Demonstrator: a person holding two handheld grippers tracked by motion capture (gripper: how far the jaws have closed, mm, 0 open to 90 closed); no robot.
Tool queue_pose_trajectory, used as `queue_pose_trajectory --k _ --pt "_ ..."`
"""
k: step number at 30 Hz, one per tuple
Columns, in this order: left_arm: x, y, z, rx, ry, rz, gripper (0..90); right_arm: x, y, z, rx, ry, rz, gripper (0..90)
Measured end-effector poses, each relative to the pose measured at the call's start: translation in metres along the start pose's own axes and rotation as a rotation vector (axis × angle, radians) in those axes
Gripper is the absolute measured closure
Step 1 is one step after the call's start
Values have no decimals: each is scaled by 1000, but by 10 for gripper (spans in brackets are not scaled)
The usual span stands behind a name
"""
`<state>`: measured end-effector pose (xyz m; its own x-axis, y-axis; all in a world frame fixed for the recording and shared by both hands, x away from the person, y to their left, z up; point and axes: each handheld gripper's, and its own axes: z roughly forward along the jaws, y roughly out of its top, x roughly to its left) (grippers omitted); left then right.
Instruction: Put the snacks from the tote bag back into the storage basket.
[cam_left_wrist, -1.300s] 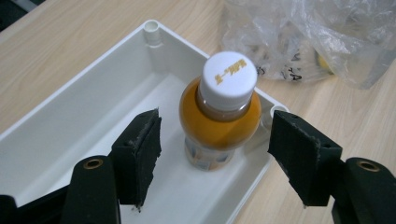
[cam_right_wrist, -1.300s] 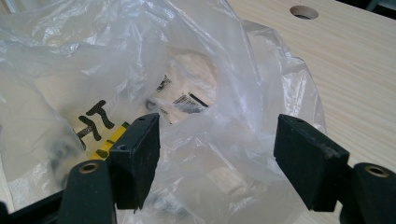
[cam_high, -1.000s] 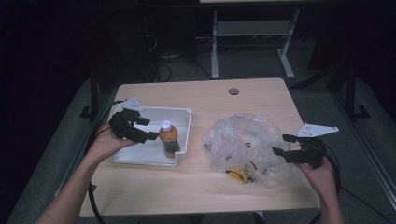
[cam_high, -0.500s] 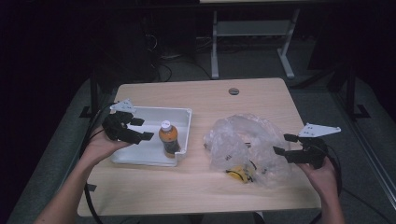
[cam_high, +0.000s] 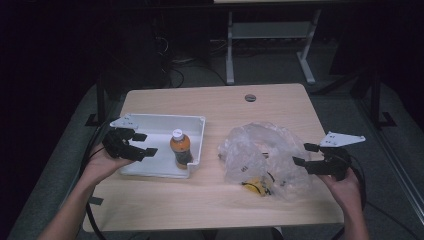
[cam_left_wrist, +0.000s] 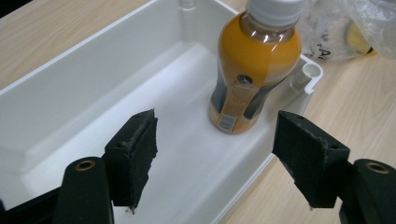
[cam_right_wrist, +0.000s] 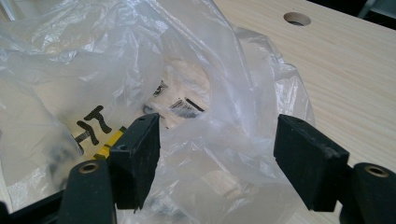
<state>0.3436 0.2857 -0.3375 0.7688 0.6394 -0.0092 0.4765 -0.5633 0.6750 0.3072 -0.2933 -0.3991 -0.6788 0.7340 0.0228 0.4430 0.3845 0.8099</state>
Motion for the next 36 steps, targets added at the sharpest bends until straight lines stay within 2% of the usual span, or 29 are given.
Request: queue_pose_trajectory --k 18,24,28,36 --pt "-1 -22 2 -18 8 -14 284 -2 -1 -2 -6 -2 8 310" --pt "-3 -30 4 -5 10 -9 282 -3 -1 -2 -5 -4 12 310" --pt "-3 -38 5 -14 12 -22 282 -4 -2 -2 -3 -3 8 310" --pt "-4 -45 4 -25 13 -19 282 -4 -2 -2 0 -4 6 310"
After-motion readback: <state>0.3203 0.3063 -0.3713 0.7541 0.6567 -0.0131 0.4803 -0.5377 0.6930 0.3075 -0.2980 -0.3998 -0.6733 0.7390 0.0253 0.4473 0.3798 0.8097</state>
